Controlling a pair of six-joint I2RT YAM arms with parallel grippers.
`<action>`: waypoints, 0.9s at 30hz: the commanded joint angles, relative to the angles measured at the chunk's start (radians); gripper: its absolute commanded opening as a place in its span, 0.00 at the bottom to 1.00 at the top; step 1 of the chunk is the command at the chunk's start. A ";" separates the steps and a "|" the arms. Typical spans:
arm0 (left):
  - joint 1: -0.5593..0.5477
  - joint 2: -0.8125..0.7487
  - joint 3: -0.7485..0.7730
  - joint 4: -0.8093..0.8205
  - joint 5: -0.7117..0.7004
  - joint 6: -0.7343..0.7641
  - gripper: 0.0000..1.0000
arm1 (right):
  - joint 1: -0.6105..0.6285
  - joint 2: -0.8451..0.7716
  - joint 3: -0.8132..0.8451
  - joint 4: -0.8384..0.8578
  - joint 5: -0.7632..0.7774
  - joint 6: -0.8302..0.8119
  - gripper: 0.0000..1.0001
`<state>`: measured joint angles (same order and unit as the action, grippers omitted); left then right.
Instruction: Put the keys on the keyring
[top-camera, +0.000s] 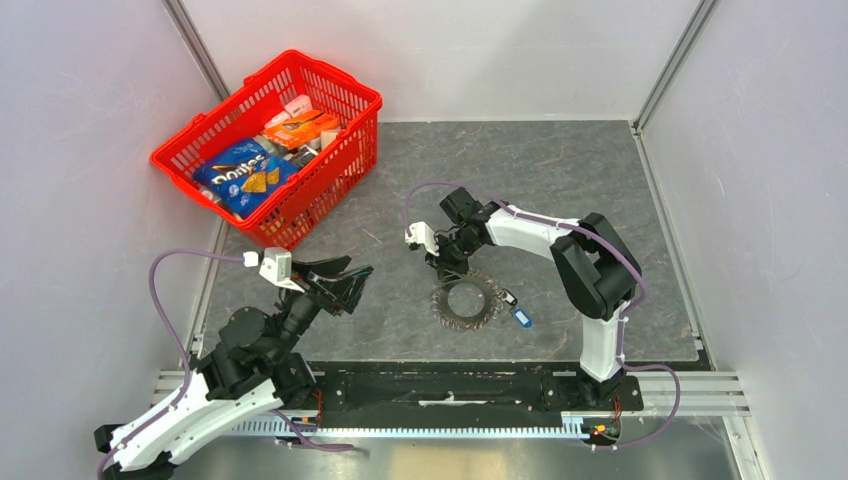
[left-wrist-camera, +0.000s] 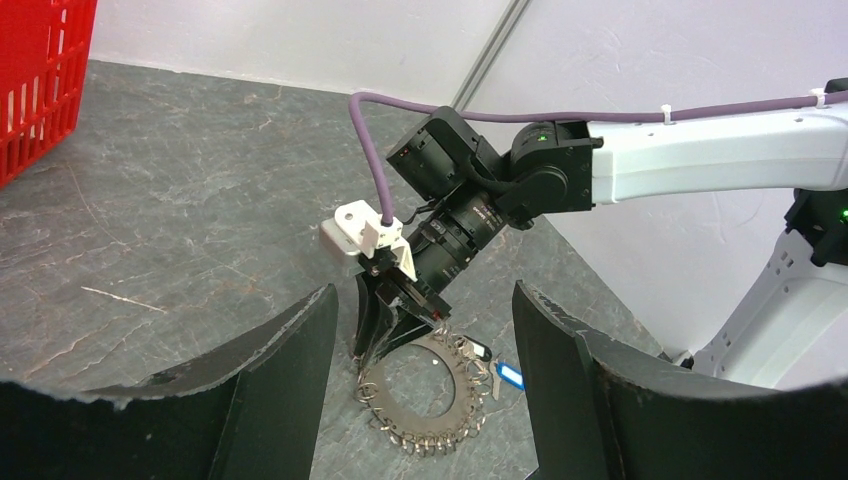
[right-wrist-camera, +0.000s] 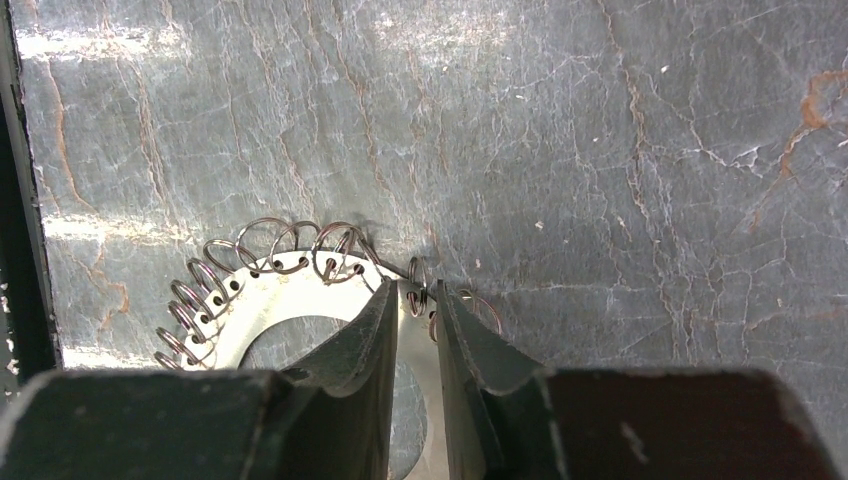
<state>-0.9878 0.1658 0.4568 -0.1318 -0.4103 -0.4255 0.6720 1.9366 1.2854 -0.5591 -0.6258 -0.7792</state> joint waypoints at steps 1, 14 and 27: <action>0.001 0.010 -0.002 0.039 -0.021 -0.018 0.72 | -0.002 0.014 0.038 -0.008 -0.029 -0.016 0.25; 0.001 0.011 -0.002 0.037 -0.022 -0.020 0.72 | -0.001 0.002 0.063 -0.040 -0.032 -0.018 0.00; 0.002 0.024 0.074 0.028 0.094 -0.063 0.72 | 0.008 -0.352 0.002 0.020 -0.118 0.215 0.00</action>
<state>-0.9878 0.1810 0.4725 -0.1329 -0.3649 -0.4446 0.6720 1.7187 1.2968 -0.5758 -0.6575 -0.6609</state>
